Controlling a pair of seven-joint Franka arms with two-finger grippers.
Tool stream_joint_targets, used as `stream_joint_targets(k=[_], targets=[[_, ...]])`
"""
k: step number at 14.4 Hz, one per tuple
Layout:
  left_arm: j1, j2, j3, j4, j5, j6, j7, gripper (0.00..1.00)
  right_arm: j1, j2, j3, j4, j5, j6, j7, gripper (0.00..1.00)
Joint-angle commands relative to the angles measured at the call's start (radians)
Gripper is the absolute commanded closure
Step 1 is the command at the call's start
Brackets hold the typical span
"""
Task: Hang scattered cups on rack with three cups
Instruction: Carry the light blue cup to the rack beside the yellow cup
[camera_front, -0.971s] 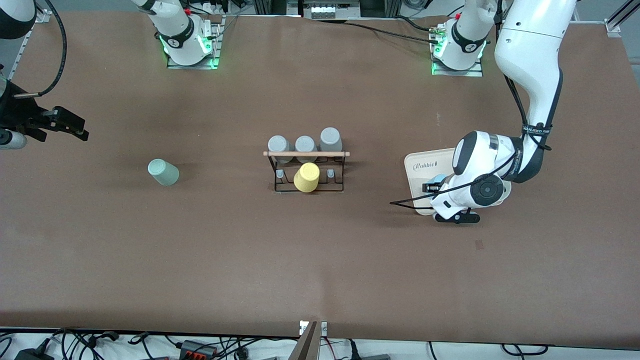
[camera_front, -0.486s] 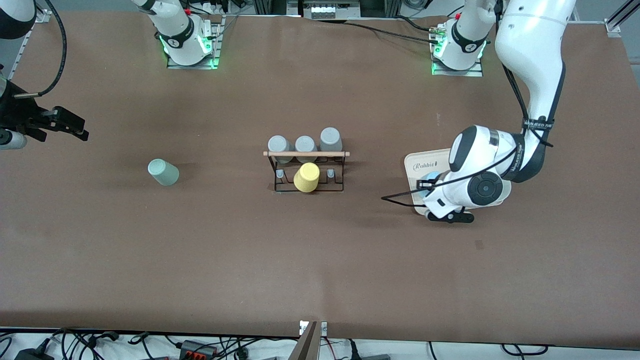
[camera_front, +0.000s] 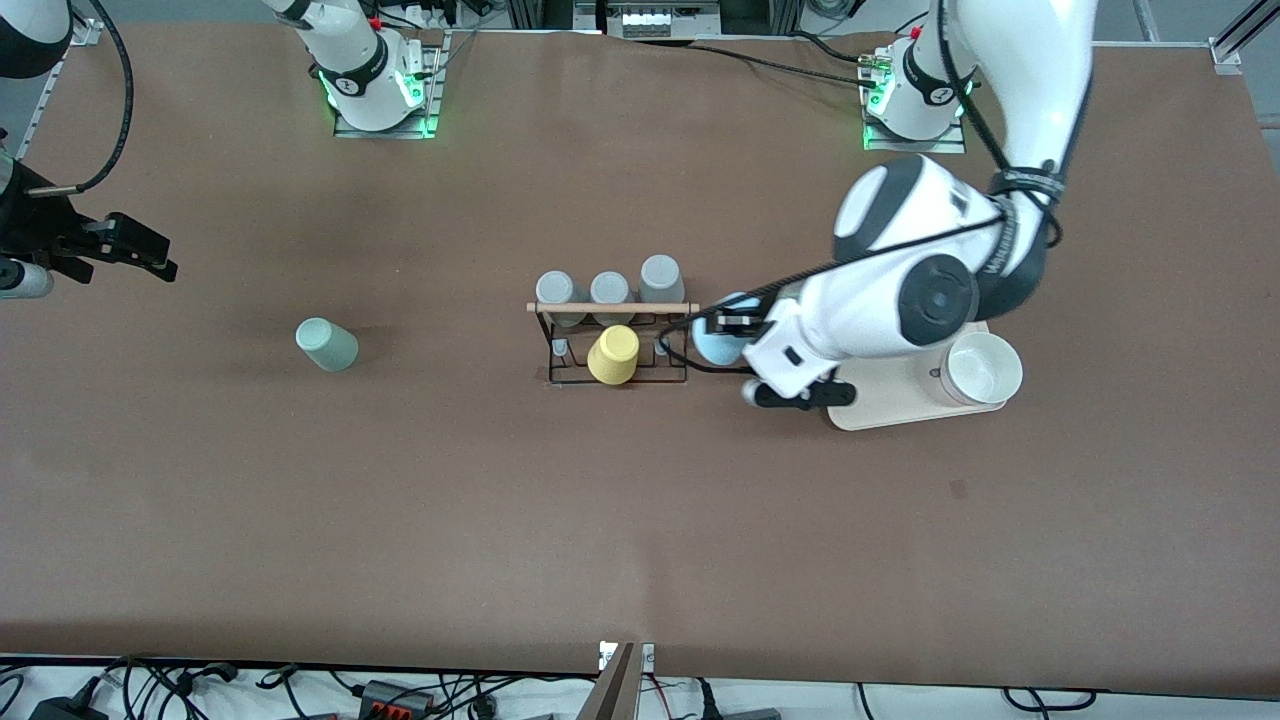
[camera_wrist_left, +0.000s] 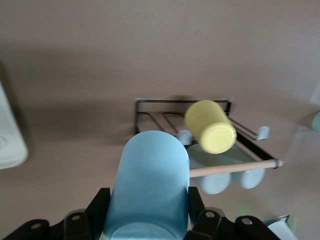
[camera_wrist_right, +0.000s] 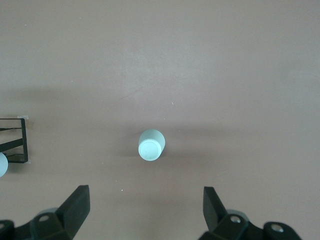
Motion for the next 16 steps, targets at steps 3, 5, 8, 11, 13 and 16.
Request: stream_joint_targets(k=[3,5,8,11,13,16], targets=[[-0.103,0.110,0.012,0.102,0.133,0.043,-0.073,0.94,-0.018,0.004,0.016,0.004,-0.013,-0.006,-0.010,0.00],[-0.124,0.119,0.012,0.108,0.138,0.043,-0.074,0.94,-0.020,0.005,0.014,0.004,-0.013,-0.004,-0.013,0.00],[-0.130,0.133,0.025,0.108,0.142,0.048,-0.062,0.93,-0.021,0.005,0.014,0.004,-0.011,-0.004,-0.013,0.00],[-0.148,0.159,0.023,0.103,0.187,0.106,-0.060,0.88,-0.021,0.005,0.014,0.004,-0.013,-0.006,-0.015,0.00],[-0.149,0.179,0.023,0.105,0.205,0.111,-0.060,0.79,-0.023,0.005,0.014,0.004,-0.011,-0.006,-0.015,0.00],[-0.147,0.164,0.023,0.108,0.234,0.100,-0.063,0.00,-0.023,0.005,0.013,0.004,-0.011,-0.006,-0.015,0.00]])
